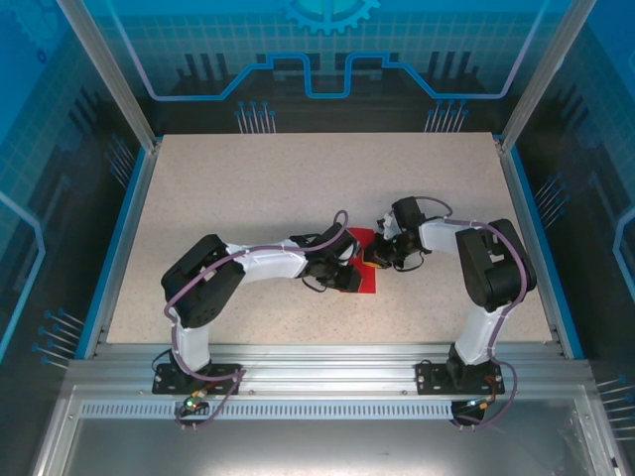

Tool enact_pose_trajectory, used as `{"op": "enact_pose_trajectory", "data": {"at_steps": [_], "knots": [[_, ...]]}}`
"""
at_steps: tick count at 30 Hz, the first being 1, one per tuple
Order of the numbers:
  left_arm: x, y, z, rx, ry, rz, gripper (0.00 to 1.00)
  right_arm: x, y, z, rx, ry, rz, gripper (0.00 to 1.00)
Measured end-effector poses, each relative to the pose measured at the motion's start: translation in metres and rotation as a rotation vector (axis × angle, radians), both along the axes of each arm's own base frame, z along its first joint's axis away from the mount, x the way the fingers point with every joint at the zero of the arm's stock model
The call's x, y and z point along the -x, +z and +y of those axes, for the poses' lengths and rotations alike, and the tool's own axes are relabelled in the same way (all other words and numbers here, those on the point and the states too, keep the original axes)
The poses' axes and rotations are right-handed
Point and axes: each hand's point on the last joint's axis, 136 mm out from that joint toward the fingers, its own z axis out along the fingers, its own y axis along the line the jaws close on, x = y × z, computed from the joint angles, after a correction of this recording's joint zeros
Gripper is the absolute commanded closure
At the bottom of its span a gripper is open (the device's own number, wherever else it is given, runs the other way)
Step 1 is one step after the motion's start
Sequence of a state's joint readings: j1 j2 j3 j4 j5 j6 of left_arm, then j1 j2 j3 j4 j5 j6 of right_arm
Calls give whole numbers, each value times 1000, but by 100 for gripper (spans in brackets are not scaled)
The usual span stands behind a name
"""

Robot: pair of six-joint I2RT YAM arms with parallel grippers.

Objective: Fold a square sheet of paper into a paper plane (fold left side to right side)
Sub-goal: Fold the triangle a second time at the center of the table.

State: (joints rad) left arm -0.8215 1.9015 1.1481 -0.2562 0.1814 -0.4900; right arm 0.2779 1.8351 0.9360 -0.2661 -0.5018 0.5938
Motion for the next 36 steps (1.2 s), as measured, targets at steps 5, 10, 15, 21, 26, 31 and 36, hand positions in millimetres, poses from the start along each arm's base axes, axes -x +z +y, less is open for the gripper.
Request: {"op": "enact_pose_trajectory", "data": {"at_steps": [5, 10, 15, 21, 26, 31, 36], "knots": [[0, -1, 1, -1, 10, 7, 70, 0, 0, 0, 0, 0, 1, 91], [5, -7, 6, -13, 27, 30, 71, 0, 0, 0, 0, 0, 1, 91], [4, -10, 8, -4, 52, 42, 71, 0, 0, 0, 0, 0, 1, 91], [4, -10, 8, 14, 64, 52, 71, 0, 0, 0, 1, 3, -1, 91], [6, -9, 10, 33, 81, 47, 71, 0, 0, 0, -1, 3, 0, 91], [11, -9, 17, 40, 98, 51, 71, 2, 0, 1, -4, 5, 5, 91], [14, -9, 21, 45, 105, 51, 71, 2, 0, 1, -6, 9, 5, 91]]}}
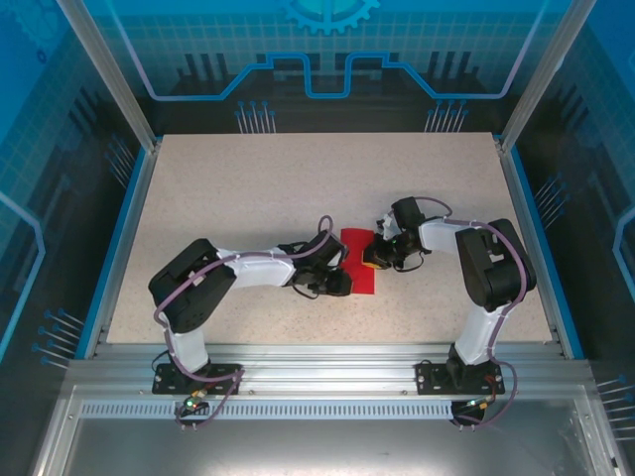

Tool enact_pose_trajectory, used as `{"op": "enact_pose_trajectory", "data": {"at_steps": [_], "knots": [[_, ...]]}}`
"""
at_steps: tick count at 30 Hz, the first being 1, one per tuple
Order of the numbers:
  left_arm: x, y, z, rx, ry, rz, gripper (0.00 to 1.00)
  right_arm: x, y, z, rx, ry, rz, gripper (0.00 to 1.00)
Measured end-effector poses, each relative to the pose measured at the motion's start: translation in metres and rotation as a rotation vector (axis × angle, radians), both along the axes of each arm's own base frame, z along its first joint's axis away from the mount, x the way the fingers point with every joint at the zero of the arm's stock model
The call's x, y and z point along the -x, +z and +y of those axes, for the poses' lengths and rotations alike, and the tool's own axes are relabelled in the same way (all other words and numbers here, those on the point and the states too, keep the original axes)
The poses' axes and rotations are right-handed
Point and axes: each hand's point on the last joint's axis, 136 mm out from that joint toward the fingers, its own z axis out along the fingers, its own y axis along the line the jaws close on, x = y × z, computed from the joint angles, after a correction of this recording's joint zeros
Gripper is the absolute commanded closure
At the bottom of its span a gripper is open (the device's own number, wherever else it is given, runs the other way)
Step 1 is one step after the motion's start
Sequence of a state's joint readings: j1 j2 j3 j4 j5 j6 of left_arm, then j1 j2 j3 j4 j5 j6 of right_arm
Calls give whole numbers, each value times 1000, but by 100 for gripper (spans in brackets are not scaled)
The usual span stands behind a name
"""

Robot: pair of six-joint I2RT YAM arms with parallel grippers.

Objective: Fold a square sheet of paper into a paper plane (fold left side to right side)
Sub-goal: Fold the triangle a second time at the center of the table.

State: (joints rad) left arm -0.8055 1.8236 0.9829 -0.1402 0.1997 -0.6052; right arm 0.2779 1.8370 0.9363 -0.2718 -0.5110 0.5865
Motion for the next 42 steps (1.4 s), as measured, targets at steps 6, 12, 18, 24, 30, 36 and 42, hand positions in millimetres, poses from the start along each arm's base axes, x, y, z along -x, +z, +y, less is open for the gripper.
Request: {"op": "enact_pose_trajectory", "data": {"at_steps": [6, 12, 18, 24, 30, 36, 42], "knots": [[12, 2, 16, -23, 13, 32, 70, 0, 0, 0, -1, 1, 0, 91], [14, 27, 14, 29, 3, 26, 69, 0, 0, 0, -1, 1, 0, 91], [-2, 45, -2, 78, -1, 1, 70, 0, 0, 0, -1, 1, 0, 91], [-18, 24, -6, 50, 13, 24, 70, 0, 0, 0, -1, 1, 0, 91], [-14, 2, -4, 23, 10, 75, 70, 0, 0, 0, -1, 3, -1, 91], [-14, 1, -3, 18, 11, 78, 71, 0, 1, 0, 0, 9, -7, 89], [-14, 0, -3, 15, 13, 78, 71, 0, 16, -4, 8, 20, -47, 91]]}}
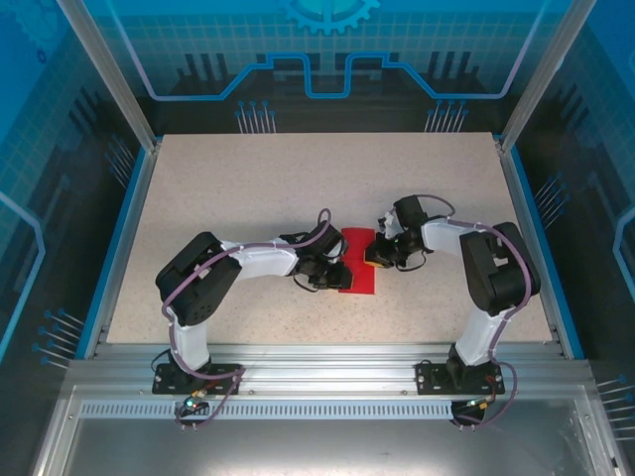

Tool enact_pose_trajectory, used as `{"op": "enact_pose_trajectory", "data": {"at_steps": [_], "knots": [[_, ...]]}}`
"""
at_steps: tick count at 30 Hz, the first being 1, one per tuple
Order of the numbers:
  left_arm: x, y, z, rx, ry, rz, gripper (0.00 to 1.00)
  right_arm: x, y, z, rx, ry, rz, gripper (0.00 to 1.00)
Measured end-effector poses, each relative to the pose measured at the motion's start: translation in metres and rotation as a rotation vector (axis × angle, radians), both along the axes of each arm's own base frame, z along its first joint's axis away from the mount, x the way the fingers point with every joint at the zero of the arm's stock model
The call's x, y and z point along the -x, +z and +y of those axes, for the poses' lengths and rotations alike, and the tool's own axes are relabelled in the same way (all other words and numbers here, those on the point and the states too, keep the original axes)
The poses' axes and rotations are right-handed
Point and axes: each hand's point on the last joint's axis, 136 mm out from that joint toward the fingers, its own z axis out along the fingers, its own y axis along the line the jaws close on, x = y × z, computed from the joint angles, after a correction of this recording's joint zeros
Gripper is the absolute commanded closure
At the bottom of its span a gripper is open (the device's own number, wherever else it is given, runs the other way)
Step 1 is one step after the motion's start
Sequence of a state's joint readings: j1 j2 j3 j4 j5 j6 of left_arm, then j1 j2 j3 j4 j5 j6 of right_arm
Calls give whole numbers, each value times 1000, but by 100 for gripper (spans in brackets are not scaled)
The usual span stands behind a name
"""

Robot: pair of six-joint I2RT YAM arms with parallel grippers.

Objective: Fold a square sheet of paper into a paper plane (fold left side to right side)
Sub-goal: Fold the triangle a second time at the center of the table.

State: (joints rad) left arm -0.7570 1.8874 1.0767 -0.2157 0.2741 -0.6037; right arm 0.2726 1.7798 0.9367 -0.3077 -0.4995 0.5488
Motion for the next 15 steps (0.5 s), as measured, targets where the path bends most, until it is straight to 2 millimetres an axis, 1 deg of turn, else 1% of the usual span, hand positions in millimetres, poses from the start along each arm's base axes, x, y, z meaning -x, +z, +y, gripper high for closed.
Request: {"op": "enact_pose_trajectory", "data": {"at_steps": [3, 6, 8, 12, 15], "knots": [[0, 0, 1, -6, 3, -2, 72, 0, 19, 0, -11, 15, -47, 94], [-1, -1, 2, -14, 6, -4, 73, 4, 29, 3, -26, 33, -77, 95], [-1, -1, 3, -20, 7, -5, 74, 12, 27, 7, -28, 52, -68, 96], [-1, -2, 4, -34, 10, -10, 74, 39, 13, 19, -28, 100, -8, 96], [-1, -2, 5, -44, 12, -12, 75, 46, 7, 25, -27, 120, 14, 95]]}}
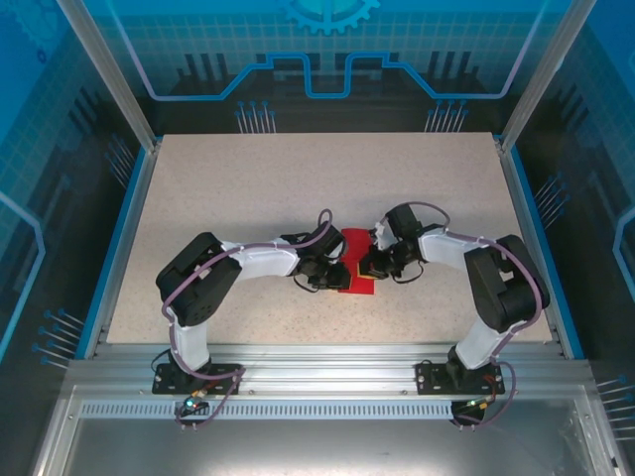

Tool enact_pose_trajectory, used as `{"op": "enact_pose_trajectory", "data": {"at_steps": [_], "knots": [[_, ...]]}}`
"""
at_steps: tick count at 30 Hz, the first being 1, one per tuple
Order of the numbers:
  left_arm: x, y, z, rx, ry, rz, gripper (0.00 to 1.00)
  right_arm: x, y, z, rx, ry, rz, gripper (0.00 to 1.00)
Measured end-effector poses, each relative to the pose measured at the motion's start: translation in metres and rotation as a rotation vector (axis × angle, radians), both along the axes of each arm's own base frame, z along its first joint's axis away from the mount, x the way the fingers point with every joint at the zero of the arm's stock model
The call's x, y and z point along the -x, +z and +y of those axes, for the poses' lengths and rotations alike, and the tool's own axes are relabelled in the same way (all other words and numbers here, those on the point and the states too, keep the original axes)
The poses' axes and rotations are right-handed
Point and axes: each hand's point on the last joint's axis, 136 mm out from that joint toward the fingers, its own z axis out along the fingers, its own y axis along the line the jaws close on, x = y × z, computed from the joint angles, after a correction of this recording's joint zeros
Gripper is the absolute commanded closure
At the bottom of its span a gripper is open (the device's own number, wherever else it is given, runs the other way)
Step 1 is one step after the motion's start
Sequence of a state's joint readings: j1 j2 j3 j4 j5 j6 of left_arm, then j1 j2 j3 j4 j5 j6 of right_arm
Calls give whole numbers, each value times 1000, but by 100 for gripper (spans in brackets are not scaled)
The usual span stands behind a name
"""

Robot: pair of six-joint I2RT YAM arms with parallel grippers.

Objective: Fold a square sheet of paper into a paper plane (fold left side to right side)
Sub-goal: Fold the triangle a second time at the center of the table.

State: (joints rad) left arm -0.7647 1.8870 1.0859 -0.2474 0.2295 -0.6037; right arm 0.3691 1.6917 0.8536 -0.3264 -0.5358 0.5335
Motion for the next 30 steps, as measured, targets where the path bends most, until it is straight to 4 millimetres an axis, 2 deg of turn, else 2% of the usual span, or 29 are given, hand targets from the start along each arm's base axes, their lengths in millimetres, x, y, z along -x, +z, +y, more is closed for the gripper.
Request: {"op": "enact_pose_trajectory", "data": {"at_steps": [12, 30], "knots": [[1, 0, 1, -35, 2, -9, 75, 7, -12, 9, -2, 30, 44, 95], [0, -1, 1, -47, 2, -13, 75, -12, 2, 20, -26, 39, -10, 94]]}}
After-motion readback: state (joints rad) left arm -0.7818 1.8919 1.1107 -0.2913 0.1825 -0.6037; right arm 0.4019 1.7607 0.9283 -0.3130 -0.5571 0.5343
